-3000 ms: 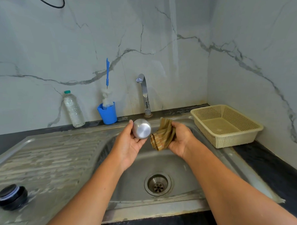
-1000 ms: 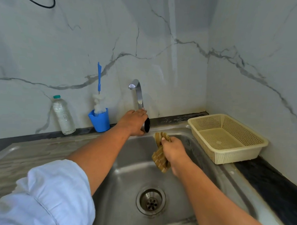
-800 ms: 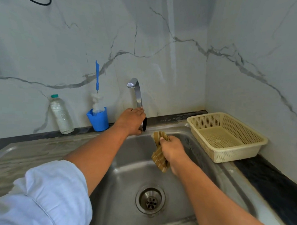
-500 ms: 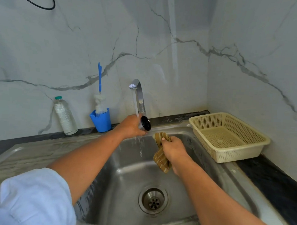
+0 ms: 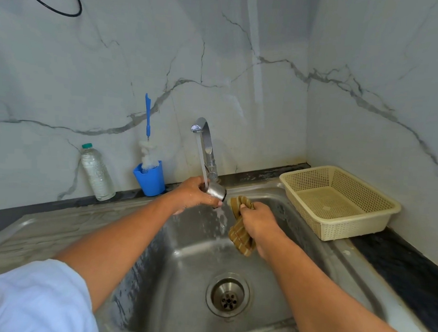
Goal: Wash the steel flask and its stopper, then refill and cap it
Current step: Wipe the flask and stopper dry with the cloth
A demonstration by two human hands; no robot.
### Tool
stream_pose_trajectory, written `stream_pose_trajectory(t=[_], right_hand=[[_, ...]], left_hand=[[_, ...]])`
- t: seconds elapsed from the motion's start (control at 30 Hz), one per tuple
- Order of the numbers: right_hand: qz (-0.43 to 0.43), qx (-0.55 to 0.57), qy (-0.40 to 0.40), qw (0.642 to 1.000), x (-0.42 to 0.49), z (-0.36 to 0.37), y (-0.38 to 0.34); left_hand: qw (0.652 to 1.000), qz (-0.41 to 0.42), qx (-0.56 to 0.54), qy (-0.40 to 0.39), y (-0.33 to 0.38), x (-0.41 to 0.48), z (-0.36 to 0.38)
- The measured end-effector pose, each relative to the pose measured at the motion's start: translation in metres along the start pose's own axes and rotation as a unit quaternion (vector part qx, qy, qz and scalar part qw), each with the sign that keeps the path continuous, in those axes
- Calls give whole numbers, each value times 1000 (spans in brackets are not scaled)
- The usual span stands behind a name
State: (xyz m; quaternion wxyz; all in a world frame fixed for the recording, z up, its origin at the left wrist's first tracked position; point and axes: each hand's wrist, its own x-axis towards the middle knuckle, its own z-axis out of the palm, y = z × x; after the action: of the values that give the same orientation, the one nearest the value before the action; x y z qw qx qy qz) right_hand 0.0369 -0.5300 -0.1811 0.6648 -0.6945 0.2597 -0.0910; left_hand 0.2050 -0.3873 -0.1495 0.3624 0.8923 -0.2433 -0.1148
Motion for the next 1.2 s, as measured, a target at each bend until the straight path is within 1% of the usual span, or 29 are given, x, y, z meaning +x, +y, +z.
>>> stream_pose_trajectory(t=[0.1,0.17,0.23,0.33,0.37,0.43,0.57,0.73,0.9,1.0,1.1,1.17,1.2], right_hand=[[4,-2,3,1000,0,0,-1],[5,-6,5,1000,0,0,-1],[2,-9,6,1000,1,1,-1],[-3,-19,5,1000,2,1,1],[-6,-21,5,1000,3,2,1],[-12,-29,7,999,3,2,1],[-19,-40,-1,999,3,4,2],[-24,-53,-7,998,3,6,1],[-28,-62,-6,998,3,4,1],[-22,-59,-4,998,3,2,2],[-15,-60,3,998,3,1,1],[-15,-60,6,998,3,2,1],[-12,-60,6,998,2,2,0]], left_hand=[[1000,-4,8,-2,-4,2,1],[999,-6,45,-5,-6,2,-1],[993,2,119,-13,-6,3,-6],[963,35,268,-9,-4,10,-19],[954,40,296,-12,-3,14,-23],[949,46,313,-19,1,20,-29],[954,54,295,-23,9,31,-31],[969,55,242,-19,5,37,-29],[992,59,105,-21,7,37,-15],[998,55,31,-22,10,27,-14],[999,34,23,-32,10,11,-14],[998,-5,-15,-64,6,0,-12],[996,-13,-12,-82,4,-6,-10]])
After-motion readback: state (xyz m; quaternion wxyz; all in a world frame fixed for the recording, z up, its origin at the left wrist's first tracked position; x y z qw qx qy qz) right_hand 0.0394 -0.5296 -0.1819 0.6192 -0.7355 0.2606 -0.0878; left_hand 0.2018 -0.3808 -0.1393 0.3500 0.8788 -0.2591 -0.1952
